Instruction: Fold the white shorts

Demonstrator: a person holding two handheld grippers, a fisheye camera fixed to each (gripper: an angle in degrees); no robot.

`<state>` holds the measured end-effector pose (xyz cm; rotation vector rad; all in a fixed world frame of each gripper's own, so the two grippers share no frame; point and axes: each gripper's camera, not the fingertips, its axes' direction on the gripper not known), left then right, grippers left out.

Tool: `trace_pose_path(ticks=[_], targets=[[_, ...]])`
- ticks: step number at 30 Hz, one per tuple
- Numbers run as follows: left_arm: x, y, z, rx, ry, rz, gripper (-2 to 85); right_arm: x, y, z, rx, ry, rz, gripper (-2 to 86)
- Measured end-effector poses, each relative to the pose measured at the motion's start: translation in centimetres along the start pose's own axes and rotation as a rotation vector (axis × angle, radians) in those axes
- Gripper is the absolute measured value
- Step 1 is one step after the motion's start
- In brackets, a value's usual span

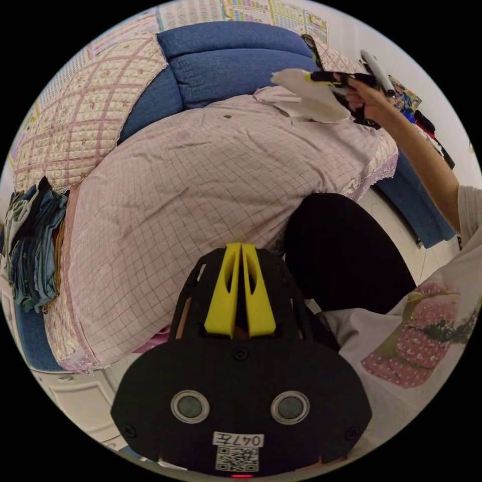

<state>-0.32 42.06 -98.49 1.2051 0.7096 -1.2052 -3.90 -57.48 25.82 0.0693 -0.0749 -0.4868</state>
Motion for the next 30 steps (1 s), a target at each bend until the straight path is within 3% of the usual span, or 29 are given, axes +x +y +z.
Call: trace_pose_path(ticks=[5,12,15,23,26,30], targets=[[-1.6,-3.1,-5.2,0.006,0.050,-0.038,-0.9,-5.7,-3.2,-7.8,0.213,-0.272,-0.150,1.9],[-4.1,-5.3,-13.1,0.047,0.126,-0.094,2.2,-11.4,-6.4,-13.8,0.336,-0.650,-0.254,3.4],[-5.4,-4.7,-18.4,0.158,0.132,-0.124,7.2,-12.8,-7.5,-15.9,0.351,-0.744,-0.268,3.8],[-11.4,2.1,-36.3,0.771,0.222,-0.260,10.1,-17.1,-10.6,-19.6,0.379,-0.977,-0.390,3.1],[-11.0,3.3,-39.9,0.847,0.164,-0.255,11.0,-18.2,-12.7,-20.0,0.401,-1.120,-0.429,2.1],[-9.9,2.9,-41.3,0.805,0.144,-0.242,9.8,-21.2,-15.9,-18.0,0.329,-1.078,-0.469,1.7]])
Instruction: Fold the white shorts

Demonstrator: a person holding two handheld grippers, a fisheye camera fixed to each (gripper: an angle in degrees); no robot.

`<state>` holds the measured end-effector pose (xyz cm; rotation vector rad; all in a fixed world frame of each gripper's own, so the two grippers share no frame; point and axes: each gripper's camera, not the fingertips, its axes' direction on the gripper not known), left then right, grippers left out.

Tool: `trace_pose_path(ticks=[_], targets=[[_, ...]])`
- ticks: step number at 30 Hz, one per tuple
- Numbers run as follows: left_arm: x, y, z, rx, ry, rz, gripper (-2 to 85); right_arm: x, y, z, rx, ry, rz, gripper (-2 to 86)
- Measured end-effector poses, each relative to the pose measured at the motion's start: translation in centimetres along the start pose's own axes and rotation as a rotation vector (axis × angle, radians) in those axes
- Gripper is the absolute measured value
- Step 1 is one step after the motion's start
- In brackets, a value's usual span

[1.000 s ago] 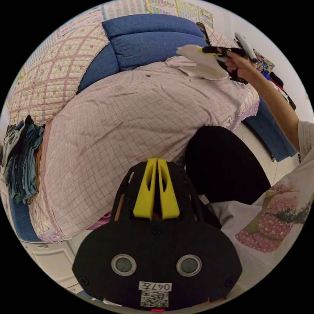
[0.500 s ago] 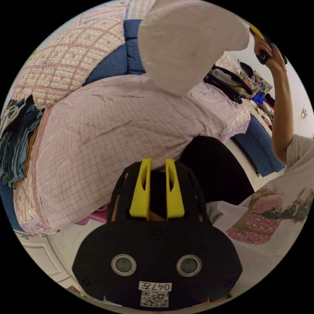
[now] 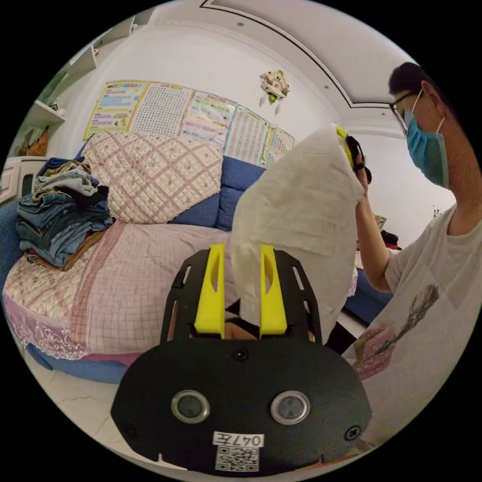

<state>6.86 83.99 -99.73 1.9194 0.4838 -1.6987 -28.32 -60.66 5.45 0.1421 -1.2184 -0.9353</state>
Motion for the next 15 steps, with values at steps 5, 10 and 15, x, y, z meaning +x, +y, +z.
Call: trace_pose_path(ticks=[5,10,15], targets=[[0.2,1.7,0.6,-0.005,-0.022,-0.078,1.4,6.9,-0.4,10.2,-0.213,-0.042,0.078,1.4],[-0.1,2.0,4.6,-0.184,-0.070,-0.090,0.5,16.6,-0.2,17.8,-0.318,0.130,0.276,2.3],[3.9,4.6,9.5,-0.361,-0.131,0.053,6.5,19.5,2.5,18.7,-0.357,0.523,0.541,10.6]])
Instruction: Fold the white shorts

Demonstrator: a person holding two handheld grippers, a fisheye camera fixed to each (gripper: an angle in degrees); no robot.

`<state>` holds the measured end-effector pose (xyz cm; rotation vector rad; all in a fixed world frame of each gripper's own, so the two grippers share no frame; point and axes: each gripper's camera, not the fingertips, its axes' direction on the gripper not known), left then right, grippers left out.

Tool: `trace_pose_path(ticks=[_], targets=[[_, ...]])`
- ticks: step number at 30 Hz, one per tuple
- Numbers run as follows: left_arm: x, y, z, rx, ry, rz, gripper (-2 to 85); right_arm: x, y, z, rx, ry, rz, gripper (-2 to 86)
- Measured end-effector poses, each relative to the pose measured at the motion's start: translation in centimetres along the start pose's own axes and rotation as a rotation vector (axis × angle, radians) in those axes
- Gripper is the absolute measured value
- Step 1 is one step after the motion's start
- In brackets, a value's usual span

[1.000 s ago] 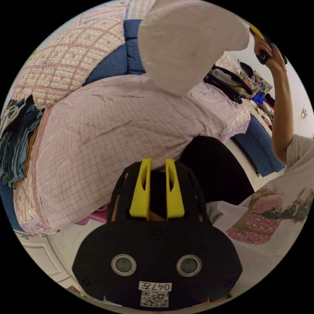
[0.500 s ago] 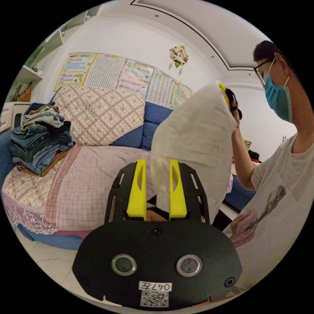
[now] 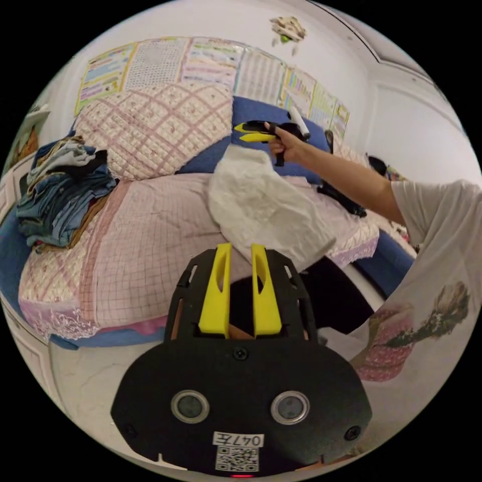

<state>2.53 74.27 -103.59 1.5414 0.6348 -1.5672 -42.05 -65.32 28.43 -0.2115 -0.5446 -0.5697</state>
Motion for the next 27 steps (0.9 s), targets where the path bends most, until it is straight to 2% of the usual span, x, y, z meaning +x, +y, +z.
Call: trace_pose_path(ticks=[5,9,12,18,21,27], targets=[[6.3,2.8,5.1,-0.055,0.022,0.140,8.8,-9.5,8.5,-1.9,-0.144,0.069,-0.110,10.5],[10.6,4.2,7.8,-0.071,0.034,0.235,10.4,-15.0,16.1,-5.2,-0.174,0.127,-0.128,10.9],[13.4,5.6,10.1,-0.080,0.055,0.283,11.3,-17.4,21.9,-8.4,-0.142,0.151,-0.019,10.8],[18.6,9.4,16.2,-0.125,0.113,0.365,12.3,-19.7,29.0,-11.3,-0.148,0.021,0.165,9.3],[20.7,11.7,18.8,-0.177,0.077,0.405,13.1,-22.9,29.4,-11.3,-0.152,-0.017,0.089,8.4],[16.5,18.8,18.7,-0.150,0.090,0.253,13.5,-35.3,27.0,-7.6,-0.189,0.016,-0.354,7.0]])
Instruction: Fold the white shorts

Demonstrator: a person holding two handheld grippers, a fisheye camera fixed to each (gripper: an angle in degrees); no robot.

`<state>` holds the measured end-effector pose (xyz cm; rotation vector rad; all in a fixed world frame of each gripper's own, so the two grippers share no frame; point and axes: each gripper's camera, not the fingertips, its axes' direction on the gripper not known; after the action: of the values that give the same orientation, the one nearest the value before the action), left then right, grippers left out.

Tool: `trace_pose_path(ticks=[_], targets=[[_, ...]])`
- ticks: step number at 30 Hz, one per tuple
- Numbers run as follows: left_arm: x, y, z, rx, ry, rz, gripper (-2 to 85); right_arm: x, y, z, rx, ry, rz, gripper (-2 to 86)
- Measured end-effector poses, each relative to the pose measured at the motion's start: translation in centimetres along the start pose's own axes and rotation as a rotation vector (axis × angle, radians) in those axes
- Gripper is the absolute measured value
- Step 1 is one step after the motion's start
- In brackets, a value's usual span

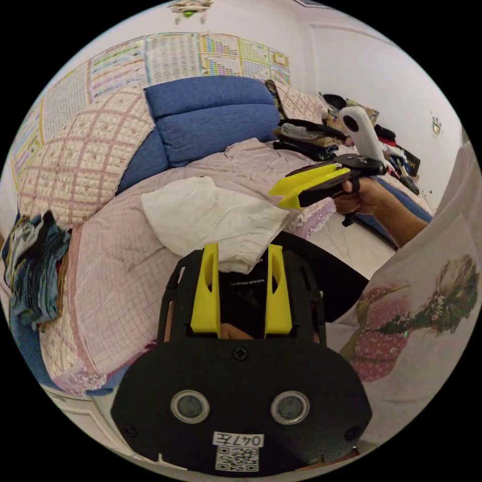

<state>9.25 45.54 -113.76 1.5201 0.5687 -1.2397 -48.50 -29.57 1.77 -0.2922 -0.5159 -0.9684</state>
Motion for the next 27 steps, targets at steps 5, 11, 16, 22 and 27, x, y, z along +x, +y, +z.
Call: trace_pose_path(ticks=[5,11,16,22,27], targets=[[0.7,6.9,2.3,-0.071,-0.080,-0.020,12.9,-9.3,-2.5,8.7,-0.258,0.135,-0.389,6.7],[5.6,11.7,8.2,-0.121,-0.075,0.083,12.3,-12.3,-0.4,11.2,-0.320,0.143,-0.457,2.7],[8.9,14.0,12.1,-0.099,-0.072,0.136,12.2,-6.2,3.9,6.4,-0.085,0.065,-0.084,0.4],[12.9,17.0,16.9,-0.140,-0.167,0.252,11.0,3.1,21.0,0.2,0.275,0.015,0.557,0.0],[16.2,19.6,21.1,-0.222,-0.193,0.415,11.2,3.5,35.3,1.7,0.239,0.034,0.849,-0.2]])
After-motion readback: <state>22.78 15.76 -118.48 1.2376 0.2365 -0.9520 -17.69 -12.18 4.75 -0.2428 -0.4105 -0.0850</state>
